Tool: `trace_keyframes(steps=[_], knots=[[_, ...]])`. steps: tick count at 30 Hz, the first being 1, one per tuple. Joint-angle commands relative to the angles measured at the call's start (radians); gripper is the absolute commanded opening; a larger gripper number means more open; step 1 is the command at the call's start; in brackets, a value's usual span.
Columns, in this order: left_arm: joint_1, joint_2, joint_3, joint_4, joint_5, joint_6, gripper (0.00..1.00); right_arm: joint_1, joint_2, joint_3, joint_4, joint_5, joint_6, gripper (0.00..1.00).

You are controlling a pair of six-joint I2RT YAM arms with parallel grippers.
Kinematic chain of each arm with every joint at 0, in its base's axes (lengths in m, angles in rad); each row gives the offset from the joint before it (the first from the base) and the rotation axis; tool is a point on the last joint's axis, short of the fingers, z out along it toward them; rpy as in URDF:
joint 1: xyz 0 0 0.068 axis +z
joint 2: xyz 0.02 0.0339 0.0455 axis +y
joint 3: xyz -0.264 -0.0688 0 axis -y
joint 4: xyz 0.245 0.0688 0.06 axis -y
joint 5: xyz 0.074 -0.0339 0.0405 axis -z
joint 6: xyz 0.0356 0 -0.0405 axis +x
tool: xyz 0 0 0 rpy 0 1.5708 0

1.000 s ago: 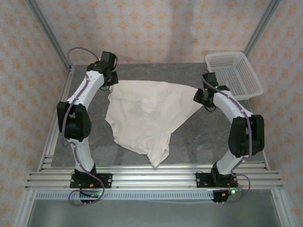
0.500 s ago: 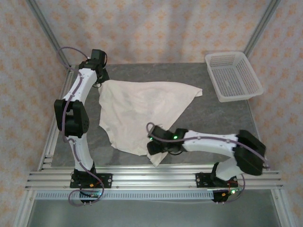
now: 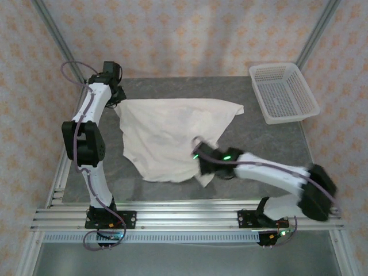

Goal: Fold the inside-out t-shirt

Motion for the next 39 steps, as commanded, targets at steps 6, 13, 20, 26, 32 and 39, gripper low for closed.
trace_keyframes(steps=[6, 13, 20, 26, 32, 39], knots=[[-0.004, 0.058, -0.041, -0.023, 0.052, 0.025, 0.39, -0.341, -0.071, -0.052, -0.029, -0.16, -0.202, 0.0], [0.001, -0.074, -0.211, -0.045, 0.084, 0.002, 0.48, -0.446, 0.028, 0.038, -0.013, -0.157, -0.167, 0.0], [-0.095, -0.585, -0.781, 0.07, 0.25, -0.263, 0.33, -0.466, 0.054, 0.07, -0.002, -0.184, -0.166, 0.0], [-0.259, -0.546, -0.901, 0.209, 0.309, -0.373, 0.34, -0.468, 0.102, 0.094, 0.009, -0.244, -0.163, 0.0], [-0.266, -0.432, -0.858, 0.279, 0.255, -0.364, 0.54, -0.467, 0.056, 0.082, 0.003, -0.267, -0.16, 0.0], [-0.267, -0.384, -0.921, 0.303, 0.264, -0.371, 0.6, -0.468, 0.024, 0.07, -0.009, -0.247, -0.155, 0.0]])
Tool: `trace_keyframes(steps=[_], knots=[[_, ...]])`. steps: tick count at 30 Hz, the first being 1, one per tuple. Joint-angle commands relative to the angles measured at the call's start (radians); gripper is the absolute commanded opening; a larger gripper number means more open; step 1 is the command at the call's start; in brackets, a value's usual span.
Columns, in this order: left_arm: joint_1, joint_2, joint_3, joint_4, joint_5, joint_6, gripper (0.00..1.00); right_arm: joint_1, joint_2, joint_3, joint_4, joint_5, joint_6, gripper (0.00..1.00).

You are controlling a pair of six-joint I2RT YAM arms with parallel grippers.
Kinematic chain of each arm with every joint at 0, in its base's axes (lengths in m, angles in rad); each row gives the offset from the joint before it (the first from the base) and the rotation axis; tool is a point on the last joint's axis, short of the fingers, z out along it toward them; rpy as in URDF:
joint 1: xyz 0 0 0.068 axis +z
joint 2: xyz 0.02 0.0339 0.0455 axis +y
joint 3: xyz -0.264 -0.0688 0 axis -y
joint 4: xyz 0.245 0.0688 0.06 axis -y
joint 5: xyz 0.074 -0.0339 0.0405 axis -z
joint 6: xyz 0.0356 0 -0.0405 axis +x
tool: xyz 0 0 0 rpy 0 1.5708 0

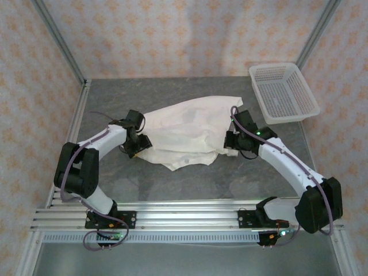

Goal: Fold the inside-out t-shirt

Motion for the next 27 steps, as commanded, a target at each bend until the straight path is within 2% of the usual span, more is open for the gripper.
trace_keyframes(steps=[1, 3, 5, 7, 10, 16, 21, 27], knots=[[0.0, 0.015, -0.044, 0.032, -0.035, -0.021, 0.56, -0.007, -0.018, 0.01, -0.007, 0.01, 0.001, 0.0], [-0.001, 0.013, -0.049, 0.04, -0.037, -0.026, 0.39, -0.007, -0.015, 0.013, -0.006, 0.008, 0.005, 0.0], [0.0, -0.005, -0.03, 0.012, -0.032, -0.02, 0.14, -0.007, -0.016, 0.031, -0.02, 0.021, 0.009, 0.0], [0.0, -0.05, 0.011, -0.046, -0.032, -0.001, 0.0, -0.007, -0.032, 0.064, -0.048, 0.03, 0.008, 0.0], [0.0, -0.166, 0.127, -0.184, -0.034, 0.048, 0.0, -0.007, -0.112, 0.143, -0.084, -0.01, -0.019, 0.0], [0.0, -0.34, 0.455, -0.358, -0.017, 0.139, 0.0, -0.007, -0.304, 0.379, -0.103, 0.004, -0.092, 0.0], [-0.001, -0.417, 0.687, -0.383, 0.014, 0.16, 0.0, -0.007, -0.35, 0.617, -0.136, -0.081, -0.113, 0.0], [-0.001, -0.521, 0.926, -0.379, 0.029, 0.147, 0.0, -0.007, -0.419, 0.818, -0.135, -0.259, -0.1, 0.0]])
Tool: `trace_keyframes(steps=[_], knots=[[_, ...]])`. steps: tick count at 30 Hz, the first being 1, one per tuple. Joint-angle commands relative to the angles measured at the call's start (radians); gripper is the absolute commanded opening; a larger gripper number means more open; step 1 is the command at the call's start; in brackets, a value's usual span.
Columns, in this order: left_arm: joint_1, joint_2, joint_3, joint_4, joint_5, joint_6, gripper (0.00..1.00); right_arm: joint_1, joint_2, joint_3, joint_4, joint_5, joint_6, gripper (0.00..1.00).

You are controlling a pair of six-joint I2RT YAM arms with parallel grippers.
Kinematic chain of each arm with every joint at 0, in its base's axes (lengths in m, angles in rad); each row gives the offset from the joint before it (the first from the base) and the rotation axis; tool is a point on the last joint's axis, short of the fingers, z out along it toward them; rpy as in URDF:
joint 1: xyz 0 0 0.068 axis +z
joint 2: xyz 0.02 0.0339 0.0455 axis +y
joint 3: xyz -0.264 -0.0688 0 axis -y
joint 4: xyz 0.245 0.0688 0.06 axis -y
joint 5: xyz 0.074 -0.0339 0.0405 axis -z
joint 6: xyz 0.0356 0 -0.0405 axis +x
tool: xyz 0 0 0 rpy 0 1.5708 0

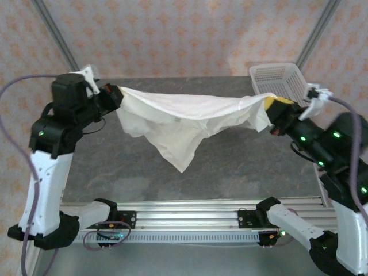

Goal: Fold the inside-out t-shirt

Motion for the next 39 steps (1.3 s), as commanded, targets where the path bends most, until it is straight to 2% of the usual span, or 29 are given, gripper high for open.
trace_keyframes(steps=[1, 6, 8, 11, 13, 16, 18, 20, 21, 22, 23, 24, 25, 26, 29, 30, 33, 35, 37, 39], knots=[[0.0, -0.039, 0.144, -0.067, 0.012, 0.012, 0.0, -0.004, -0.025, 0.096, -0.018, -0.12, -0.003, 0.0], [0.0, 0.009, 0.368, -0.109, 0.028, -0.026, 0.0, -0.004, -0.022, 0.174, 0.059, -0.058, 0.073, 0.0], [0.0, 0.051, 0.422, -0.106, 0.009, -0.034, 0.0, -0.004, 0.025, 0.22, 0.047, 0.045, 0.083, 0.0], [0.0, 0.145, 0.472, -0.146, -0.094, -0.025, 0.0, -0.004, 0.152, 0.295, -0.038, 0.237, 0.048, 0.0], [0.0, 0.195, 0.428, -0.116, -0.146, -0.016, 0.0, -0.004, 0.227, 0.278, -0.029, 0.31, 0.027, 0.0], [0.001, 0.271, 0.316, -0.024, -0.186, -0.001, 0.0, -0.009, 0.334, 0.198, 0.059, 0.339, -0.002, 0.0], [0.001, 0.326, 0.228, 0.061, -0.218, 0.007, 0.0, -0.078, 0.443, 0.173, 0.083, 0.293, 0.025, 0.0], [0.005, 0.417, 0.188, 0.123, -0.239, 0.024, 0.0, -0.2, 0.55, 0.111, 0.134, 0.205, 0.14, 0.0], [0.008, 0.468, 0.186, 0.136, -0.255, 0.028, 0.09, -0.247, 0.591, 0.067, 0.186, 0.143, 0.167, 0.0], [0.015, 0.531, 0.19, 0.148, -0.261, 0.034, 0.25, -0.285, 0.656, 0.034, 0.236, 0.099, 0.174, 0.07], [0.024, 0.601, 0.2, 0.153, -0.254, 0.032, 0.4, -0.305, 0.726, 0.035, 0.242, 0.096, 0.172, 0.29], [0.034, 0.661, 0.207, 0.162, -0.244, 0.031, 0.48, -0.318, 0.794, 0.068, 0.212, 0.085, 0.174, 0.44], [0.043, 0.717, 0.214, 0.177, -0.23, 0.033, 0.54, -0.337, 0.876, 0.125, 0.158, 0.035, 0.174, 0.53], [0.053, 0.763, 0.22, 0.187, -0.208, 0.033, 0.57, -0.348, 0.942, 0.175, 0.106, -0.006, 0.174, 0.56], [0.072, 0.811, 0.221, 0.206, -0.174, 0.042, 0.65, -0.351, 1.016, 0.227, 0.051, -0.056, 0.156, 0.61], [0.074, 0.8, 0.21, 0.214, -0.167, 0.044, 0.69, -0.351, 1.007, 0.203, 0.071, -0.07, 0.153, 0.62], [0.075, 0.734, 0.152, 0.201, -0.126, 0.044, 0.71, -0.34, 0.971, 0.1, 0.133, -0.148, 0.143, 0.65], [0.073, 0.676, 0.062, 0.196, -0.057, 0.079, 0.71, -0.286, 0.951, 0.017, 0.168, -0.165, 0.079, 0.65], [0.068, 0.605, -0.07, 0.236, 0.016, 0.089, 0.71, -0.196, 0.946, -0.046, 0.175, -0.089, -0.04, 0.65], [0.05, 0.527, -0.202, 0.27, 0.043, 0.113, 0.73, -0.114, 0.963, -0.092, 0.186, -0.039, -0.146, 0.65]])
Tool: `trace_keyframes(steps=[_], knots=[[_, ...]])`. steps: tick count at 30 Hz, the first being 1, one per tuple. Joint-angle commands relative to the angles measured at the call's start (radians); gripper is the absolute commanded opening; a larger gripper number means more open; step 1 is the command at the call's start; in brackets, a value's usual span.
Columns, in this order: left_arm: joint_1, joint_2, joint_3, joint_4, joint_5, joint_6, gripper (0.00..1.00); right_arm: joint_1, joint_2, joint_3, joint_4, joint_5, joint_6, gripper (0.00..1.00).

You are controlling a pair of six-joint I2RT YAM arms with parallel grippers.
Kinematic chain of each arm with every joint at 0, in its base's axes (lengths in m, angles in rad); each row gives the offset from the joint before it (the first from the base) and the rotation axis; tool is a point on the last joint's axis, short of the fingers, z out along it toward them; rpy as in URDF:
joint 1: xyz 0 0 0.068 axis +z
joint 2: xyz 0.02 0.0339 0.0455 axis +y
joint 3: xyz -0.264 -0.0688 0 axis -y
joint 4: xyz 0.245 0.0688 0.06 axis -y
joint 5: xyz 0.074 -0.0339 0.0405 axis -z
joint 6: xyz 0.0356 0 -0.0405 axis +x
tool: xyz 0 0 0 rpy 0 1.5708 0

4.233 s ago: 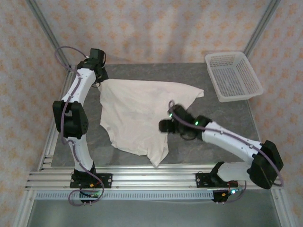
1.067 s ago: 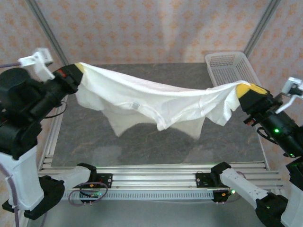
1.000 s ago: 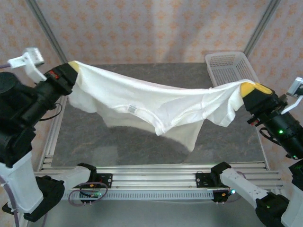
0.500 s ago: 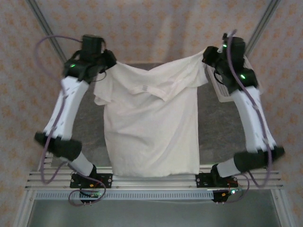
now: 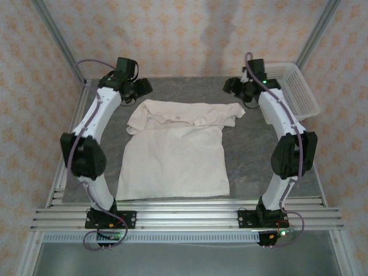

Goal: Fold the inside-out t-shirt

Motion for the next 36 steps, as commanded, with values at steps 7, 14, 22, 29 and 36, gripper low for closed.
trace_keyframes(steps=[7, 14, 22, 29, 36], knots=[[-0.046, -0.306, -0.376, 0.03, 0.107, 0.12, 0.81, 0.245, 0.192, -0.033, -0.007, 0.094, -0.355, 0.68], [-0.047, -0.366, -0.482, 0.047, 0.098, 0.129, 0.94, 0.271, 0.385, 0.119, -0.098, 0.104, -0.308, 0.61], [-0.062, -0.383, -0.484, 0.07, 0.193, 0.173, 0.92, 0.273, 0.306, 0.177, -0.075, 0.147, -0.186, 0.0], [-0.07, -0.47, -0.583, 0.088, 0.204, 0.173, 0.92, 0.168, 0.419, 0.412, 0.137, 0.152, 0.145, 0.0], [-0.07, -0.411, -0.598, 0.069, 0.138, 0.157, 0.92, -0.001, 0.973, 1.22, 0.228, 0.023, 0.515, 0.99]])
